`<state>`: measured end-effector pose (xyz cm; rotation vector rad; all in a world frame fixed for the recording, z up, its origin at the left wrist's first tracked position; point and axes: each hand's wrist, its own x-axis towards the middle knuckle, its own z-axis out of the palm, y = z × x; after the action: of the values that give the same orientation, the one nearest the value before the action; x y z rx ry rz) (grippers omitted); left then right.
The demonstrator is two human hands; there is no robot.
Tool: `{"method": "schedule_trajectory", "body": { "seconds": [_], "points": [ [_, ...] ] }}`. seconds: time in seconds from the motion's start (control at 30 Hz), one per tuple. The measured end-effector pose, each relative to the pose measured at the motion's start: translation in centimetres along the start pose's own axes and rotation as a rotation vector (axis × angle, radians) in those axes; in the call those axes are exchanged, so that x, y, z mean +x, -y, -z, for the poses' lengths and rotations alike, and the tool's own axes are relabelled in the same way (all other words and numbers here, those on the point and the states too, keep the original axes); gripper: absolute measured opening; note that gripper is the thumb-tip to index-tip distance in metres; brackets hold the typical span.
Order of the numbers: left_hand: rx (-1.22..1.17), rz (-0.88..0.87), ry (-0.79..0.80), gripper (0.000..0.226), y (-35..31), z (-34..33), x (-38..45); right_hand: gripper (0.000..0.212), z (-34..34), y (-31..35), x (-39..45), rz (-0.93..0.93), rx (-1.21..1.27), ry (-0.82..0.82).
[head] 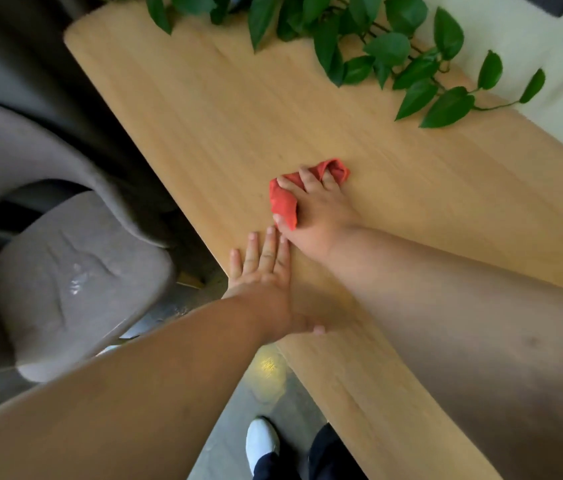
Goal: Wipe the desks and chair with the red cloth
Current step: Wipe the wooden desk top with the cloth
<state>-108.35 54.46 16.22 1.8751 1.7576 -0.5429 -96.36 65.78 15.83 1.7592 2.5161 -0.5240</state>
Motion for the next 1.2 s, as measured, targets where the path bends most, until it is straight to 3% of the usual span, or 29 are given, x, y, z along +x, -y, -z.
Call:
{"method": "schedule_trajectory", "body": {
  "seconds": [0.2, 0.53, 0.6, 0.7, 0.8, 0.9, 1.0, 1.2],
  "points": [
    [-0.013, -0.013, 0.048, 0.144, 0.1, 0.2, 0.1, 0.067, 0.2, 2.9, 4.5, -0.018, -0.003, -0.005],
    [0.146, -0.07, 0.062, 0.102, -0.7, 0.6, -1.3, 0.065, 2.4, 3.2, 3.0, 0.303, -0.083, 0.244],
    [0.223, -0.168, 0.023, 0.087, -1.2, -0.1, -2.9, 0.065, 2.3, 2.8, 0.8, 0.307, -0.066, 0.24],
    [0.285, -0.445, -0.006, 0.07, -0.5, -1.6, -6.5, 0.068, 1.8, 1.8, -3.9, 0.319, -0.014, 0.24],
    [0.139, -0.622, -0.091, 0.053, 1.7, -2.3, -10.0, 0.072, 0.9, 0.8, -9.5, 0.318, 0.023, 0.255],
    [-0.032, -0.569, -0.178, 0.043, 2.6, -1.7, -11.0, 0.075, -0.5, 0.0, -15.1, 0.27, 0.064, 0.269],
    [-0.055, -0.481, -0.193, 0.045, 1.6, -1.2, -9.8, 0.077, -2.1, -1.0, -20.7, 0.219, 0.037, 0.259],
    [0.198, -0.378, 0.065, 0.071, -2.0, -2.3, -7.9, 0.078, -4.3, -4.4, -33.0, -0.023, 0.048, 0.213]
  ]
}}
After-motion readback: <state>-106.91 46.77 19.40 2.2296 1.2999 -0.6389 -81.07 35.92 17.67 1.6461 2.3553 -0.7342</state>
